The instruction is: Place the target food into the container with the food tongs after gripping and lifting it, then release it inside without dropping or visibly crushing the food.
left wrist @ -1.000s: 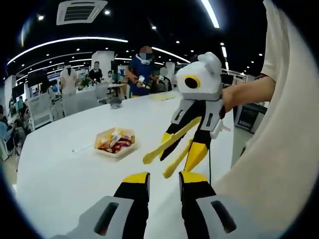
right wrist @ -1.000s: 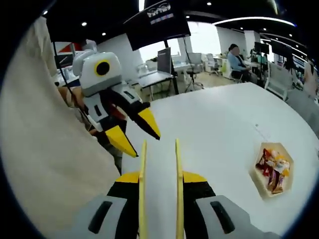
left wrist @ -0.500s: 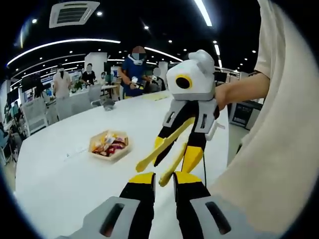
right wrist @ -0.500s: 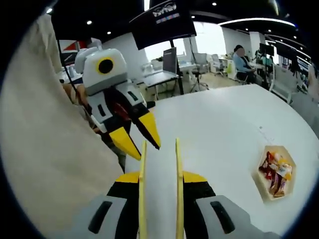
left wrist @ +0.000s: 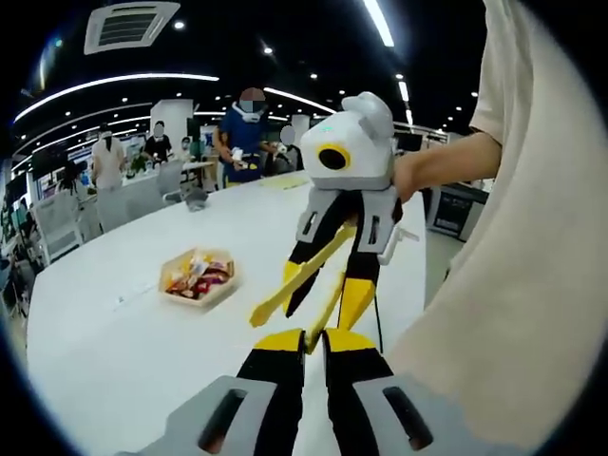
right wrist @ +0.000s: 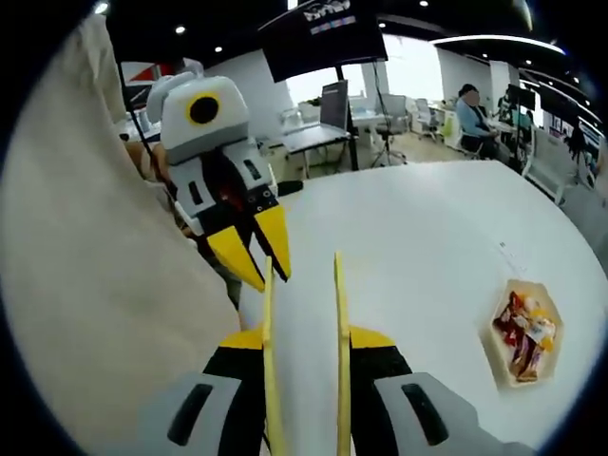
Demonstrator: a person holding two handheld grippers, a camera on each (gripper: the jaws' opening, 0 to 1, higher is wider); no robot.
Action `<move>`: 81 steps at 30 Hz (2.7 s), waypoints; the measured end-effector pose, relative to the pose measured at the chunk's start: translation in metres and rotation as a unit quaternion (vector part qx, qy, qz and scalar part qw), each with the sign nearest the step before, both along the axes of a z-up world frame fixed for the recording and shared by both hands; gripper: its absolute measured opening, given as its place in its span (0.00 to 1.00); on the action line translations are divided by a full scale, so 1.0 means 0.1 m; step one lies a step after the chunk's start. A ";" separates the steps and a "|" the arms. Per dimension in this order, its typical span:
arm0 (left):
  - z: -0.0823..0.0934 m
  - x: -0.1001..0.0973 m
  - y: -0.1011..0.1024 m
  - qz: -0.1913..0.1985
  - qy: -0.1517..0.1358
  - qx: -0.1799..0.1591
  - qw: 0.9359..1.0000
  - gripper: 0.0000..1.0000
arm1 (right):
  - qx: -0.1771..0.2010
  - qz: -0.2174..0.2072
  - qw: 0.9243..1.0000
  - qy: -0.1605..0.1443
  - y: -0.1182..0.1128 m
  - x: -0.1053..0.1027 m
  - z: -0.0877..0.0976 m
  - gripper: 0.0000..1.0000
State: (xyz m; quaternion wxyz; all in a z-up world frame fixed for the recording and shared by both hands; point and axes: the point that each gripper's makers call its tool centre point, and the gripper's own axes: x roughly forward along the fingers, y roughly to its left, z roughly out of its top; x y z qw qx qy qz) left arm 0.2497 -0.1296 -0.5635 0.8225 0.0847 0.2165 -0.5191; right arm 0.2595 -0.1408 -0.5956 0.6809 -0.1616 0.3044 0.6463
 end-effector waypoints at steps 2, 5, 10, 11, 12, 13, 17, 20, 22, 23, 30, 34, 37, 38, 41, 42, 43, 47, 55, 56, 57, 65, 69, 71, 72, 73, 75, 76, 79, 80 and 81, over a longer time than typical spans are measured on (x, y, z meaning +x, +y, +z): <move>0.00 -0.03 -0.01 -0.009 0.003 -0.001 1.000 0.01 | -0.007 0.006 1.000 -0.002 -0.01 -0.02 -0.02 0.31; -0.01 -0.08 -0.04 -0.024 0.008 0.002 1.000 0.00 | -0.010 0.009 1.000 0.000 -0.03 -0.03 -0.04 0.32; 0.00 -0.15 -0.08 -0.040 0.016 -0.002 0.999 0.00 | -0.008 0.012 1.000 0.009 -0.06 -0.08 -0.04 0.34; 0.01 -0.16 -0.08 -0.043 0.016 -0.003 0.999 0.00 | -0.008 0.012 1.000 0.009 -0.07 -0.08 -0.04 0.34; 0.01 -0.18 -0.09 -0.045 0.017 -0.003 0.999 0.00 | -0.007 0.013 1.000 0.010 -0.07 -0.09 -0.04 0.34; 0.02 -0.19 -0.09 -0.049 0.018 -0.004 0.999 0.00 | -0.007 0.014 1.000 0.012 -0.07 -0.10 -0.04 0.35; 0.04 -0.21 -0.11 -0.053 0.019 -0.009 0.998 0.00 | -0.003 0.016 1.000 0.018 -0.09 -0.12 -0.03 0.35; 0.04 -0.22 -0.12 -0.056 0.020 -0.010 0.998 0.00 | -0.001 0.016 1.000 0.019 -0.10 -0.13 -0.02 0.36; 0.06 -0.22 -0.13 -0.057 0.020 -0.013 0.998 0.00 | 0.000 0.016 1.000 0.020 -0.11 -0.13 -0.01 0.36; 0.06 -0.22 -0.14 -0.058 0.020 -0.013 0.998 0.00 | -0.001 0.015 1.000 0.019 -0.12 -0.13 -0.02 0.36; 0.09 -0.21 -0.16 -0.059 0.026 -0.022 0.998 0.00 | 0.012 0.005 0.999 0.030 -0.18 -0.10 0.05 0.38; 0.11 -0.22 -0.16 -0.061 0.026 -0.024 0.998 0.00 | 0.006 0.001 1.000 0.028 -0.23 -0.08 0.03 0.37; 0.14 -0.22 -0.16 -0.063 0.025 -0.028 0.997 0.00 | -0.001 0.001 1.000 0.028 -0.28 -0.09 0.02 0.36; 0.14 -0.22 -0.16 -0.064 0.025 -0.028 0.997 0.00 | -0.002 0.001 1.000 0.029 -0.30 -0.10 0.02 0.36; 0.14 -0.22 -0.16 -0.064 0.025 -0.028 0.997 0.00 | -0.008 -0.002 1.000 0.029 -0.35 -0.10 0.00 0.35; 0.14 -0.22 -0.16 -0.064 0.025 -0.028 0.997 0.00 | -0.009 -0.002 1.000 0.029 -0.36 -0.10 -0.01 0.35; 0.14 -0.22 -0.15 -0.063 0.025 -0.028 0.997 0.00 | -0.010 -0.003 1.000 0.029 -0.39 -0.10 -0.01 0.35; 0.13 -0.23 -0.15 -0.064 0.027 -0.028 0.997 0.00 | -0.010 -0.012 0.999 0.030 -0.47 -0.09 0.01 0.35; 0.09 -0.24 -0.19 -0.073 0.036 -0.026 0.996 0.00 | -0.020 -0.023 0.999 0.033 -0.62 -0.11 -0.02 0.30; 0.09 -0.24 -0.19 -0.074 0.036 -0.026 0.996 0.00 | -0.021 -0.024 0.999 0.033 -0.63 -0.11 -0.02 0.30; 0.09 -0.24 -0.19 -0.075 0.036 -0.025 0.996 0.00 | -0.022 -0.025 0.999 0.032 -0.63 -0.11 -0.02 0.30; 0.04 -0.25 -0.18 -0.076 0.040 -0.019 0.996 0.00 | -0.030 -0.030 0.999 0.030 -0.71 -0.11 -0.03 0.28; -0.02 -0.28 -0.17 -0.079 0.042 -0.009 0.996 0.00 | -0.034 -0.030 0.999 0.029 -0.73 -0.12 -0.04 0.26; -0.02 -0.29 -0.17 -0.079 0.044 -0.008 0.996 0.00 | -0.036 -0.030 0.999 0.027 -0.73 -0.12 -0.05 0.25; -0.04 -0.30 -0.16 -0.080 0.044 -0.004 0.996 0.00 | -0.036 -0.029 0.999 0.027 -0.74 -0.12 -0.06 0.23; -0.04 -0.30 -0.16 -0.080 0.044 -0.004 0.996 0.00 | -0.036 -0.030 0.998 0.029 -0.74 -0.12 -0.06 0.22; -0.05 -0.30 -0.16 -0.080 0.046 -0.005 0.996 0.00 | -0.035 -0.029 0.998 0.030 -0.74 -0.13 -0.06 0.22; -0.05 -0.31 -0.16 -0.080 0.047 -0.005 0.996 0.00 | -0.036 -0.028 0.999 0.029 -0.74 -0.13 -0.06 0.22; -0.05 -0.32 -0.17 -0.081 0.048 -0.005 0.996 0.00 | -0.035 -0.029 0.998 0.033 -0.75 -0.15 -0.07 0.22; -0.05 -0.32 -0.17 -0.082 0.048 -0.004 0.995 0.00 | -0.036 -0.029 0.998 0.035 -0.76 -0.15 -0.07 0.22; -0.06 -0.33 -0.17 -0.082 0.049 -0.002 0.995 0.00 | -0.037 -0.029 0.998 0.035 -0.77 -0.16 -0.08 0.22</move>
